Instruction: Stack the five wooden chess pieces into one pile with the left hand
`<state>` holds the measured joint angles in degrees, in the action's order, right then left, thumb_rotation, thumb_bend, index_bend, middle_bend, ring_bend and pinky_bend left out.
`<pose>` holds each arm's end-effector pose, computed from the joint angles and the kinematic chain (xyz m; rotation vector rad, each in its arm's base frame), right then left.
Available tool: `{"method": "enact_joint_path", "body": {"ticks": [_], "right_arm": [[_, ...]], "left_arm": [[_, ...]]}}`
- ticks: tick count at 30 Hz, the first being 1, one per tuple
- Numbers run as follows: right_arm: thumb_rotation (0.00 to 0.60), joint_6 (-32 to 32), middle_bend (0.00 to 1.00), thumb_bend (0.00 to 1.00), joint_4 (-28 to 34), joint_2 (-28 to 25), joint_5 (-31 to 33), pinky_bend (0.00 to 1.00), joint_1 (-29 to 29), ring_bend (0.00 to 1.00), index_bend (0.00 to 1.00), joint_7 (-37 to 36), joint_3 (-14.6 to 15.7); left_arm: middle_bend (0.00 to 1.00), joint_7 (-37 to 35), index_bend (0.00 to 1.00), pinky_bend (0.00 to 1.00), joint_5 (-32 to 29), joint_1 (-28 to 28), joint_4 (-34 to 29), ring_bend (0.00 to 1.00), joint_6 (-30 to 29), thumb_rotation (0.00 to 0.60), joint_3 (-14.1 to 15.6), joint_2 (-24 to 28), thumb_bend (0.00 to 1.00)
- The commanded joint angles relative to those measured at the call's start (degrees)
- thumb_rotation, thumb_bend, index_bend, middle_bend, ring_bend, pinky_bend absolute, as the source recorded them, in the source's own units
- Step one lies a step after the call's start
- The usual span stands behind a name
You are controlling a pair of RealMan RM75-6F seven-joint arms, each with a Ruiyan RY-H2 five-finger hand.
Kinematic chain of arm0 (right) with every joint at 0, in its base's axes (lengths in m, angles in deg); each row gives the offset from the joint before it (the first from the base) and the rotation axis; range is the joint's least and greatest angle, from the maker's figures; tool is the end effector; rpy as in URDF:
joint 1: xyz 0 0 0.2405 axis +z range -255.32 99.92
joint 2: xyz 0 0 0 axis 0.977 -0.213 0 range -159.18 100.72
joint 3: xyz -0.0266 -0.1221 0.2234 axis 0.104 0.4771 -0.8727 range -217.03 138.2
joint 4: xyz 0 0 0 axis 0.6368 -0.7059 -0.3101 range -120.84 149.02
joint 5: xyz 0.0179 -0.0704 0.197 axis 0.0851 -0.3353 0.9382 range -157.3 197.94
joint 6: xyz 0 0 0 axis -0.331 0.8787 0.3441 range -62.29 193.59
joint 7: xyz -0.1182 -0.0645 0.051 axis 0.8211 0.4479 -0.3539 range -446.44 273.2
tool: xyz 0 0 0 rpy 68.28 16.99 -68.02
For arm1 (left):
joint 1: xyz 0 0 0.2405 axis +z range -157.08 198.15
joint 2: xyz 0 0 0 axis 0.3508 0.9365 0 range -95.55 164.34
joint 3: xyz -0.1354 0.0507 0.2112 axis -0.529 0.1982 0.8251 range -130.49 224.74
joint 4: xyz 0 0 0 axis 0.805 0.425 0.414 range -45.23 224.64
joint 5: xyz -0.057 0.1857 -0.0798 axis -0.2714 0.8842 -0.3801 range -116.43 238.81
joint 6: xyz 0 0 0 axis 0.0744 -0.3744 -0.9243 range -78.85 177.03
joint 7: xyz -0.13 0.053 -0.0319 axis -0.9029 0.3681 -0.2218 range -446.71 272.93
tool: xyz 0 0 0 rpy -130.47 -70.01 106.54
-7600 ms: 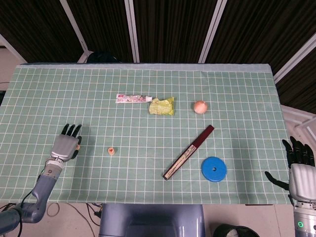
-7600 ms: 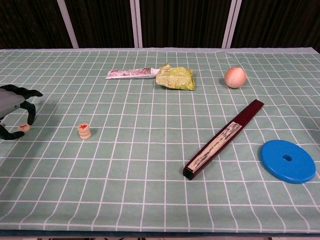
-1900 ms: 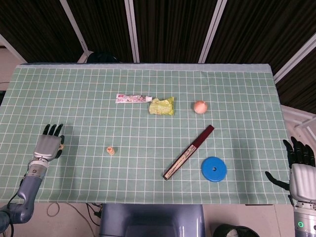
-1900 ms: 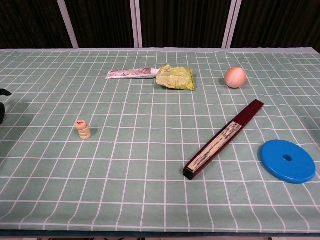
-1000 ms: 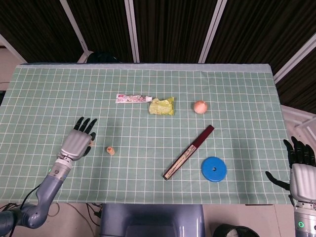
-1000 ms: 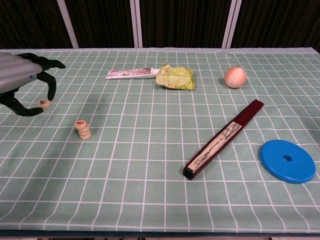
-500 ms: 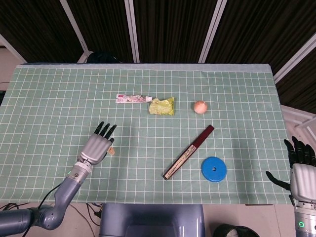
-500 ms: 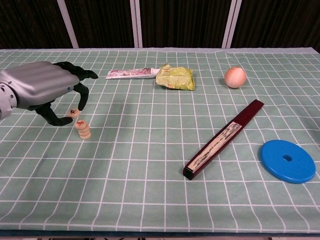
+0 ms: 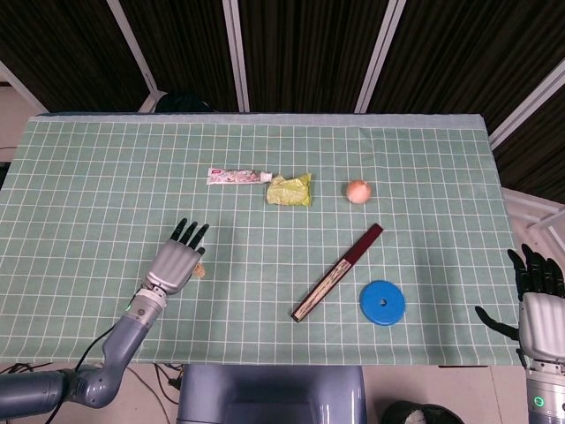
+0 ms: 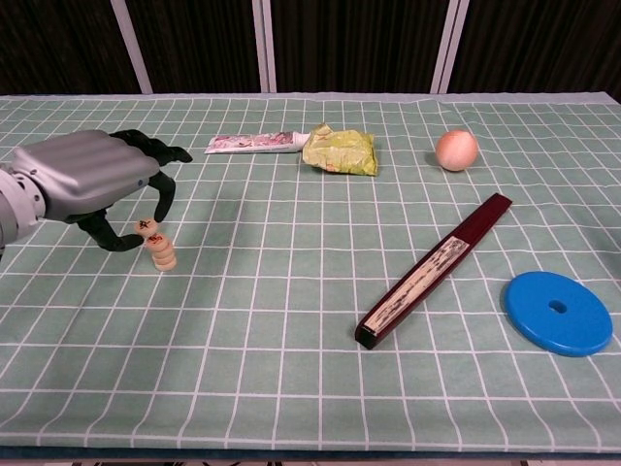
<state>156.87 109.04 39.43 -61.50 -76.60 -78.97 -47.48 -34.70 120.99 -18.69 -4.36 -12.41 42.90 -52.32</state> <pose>-0.3051 -0.1762 0.1616 1.1780 -0.8320 0.9177 -0.1618 0.2997 -0.0155 -1.9868 -0.5362 -0.5681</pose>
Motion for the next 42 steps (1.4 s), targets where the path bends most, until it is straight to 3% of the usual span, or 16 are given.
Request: {"method": "enact_joint_path", "body": {"ticks": [1, 42], "right_arm": [[0.6, 0.01, 0.01, 0.23, -0.02, -0.02, 0.01, 0.0, 0.0, 0.0, 0.08, -0.05, -0.02], [0.6, -0.07, 0.01, 0.23, -0.17, -0.06, -0.02, 0.0, 0.03, 0.0, 0.08, -0.2, 0.01]], "left_arm": [[0.01, 0.01, 0.48, 0.0, -0.13, -0.13, 0.22, 0.0, -0.12, 0.6, 0.18, -0.23, 0.31], [0.01, -0.12, 0.41, 0.0, 0.37, -1.61, 0.92, 0.0, -2.83, 0.6, 1.59, -2.11, 0.31]]}}
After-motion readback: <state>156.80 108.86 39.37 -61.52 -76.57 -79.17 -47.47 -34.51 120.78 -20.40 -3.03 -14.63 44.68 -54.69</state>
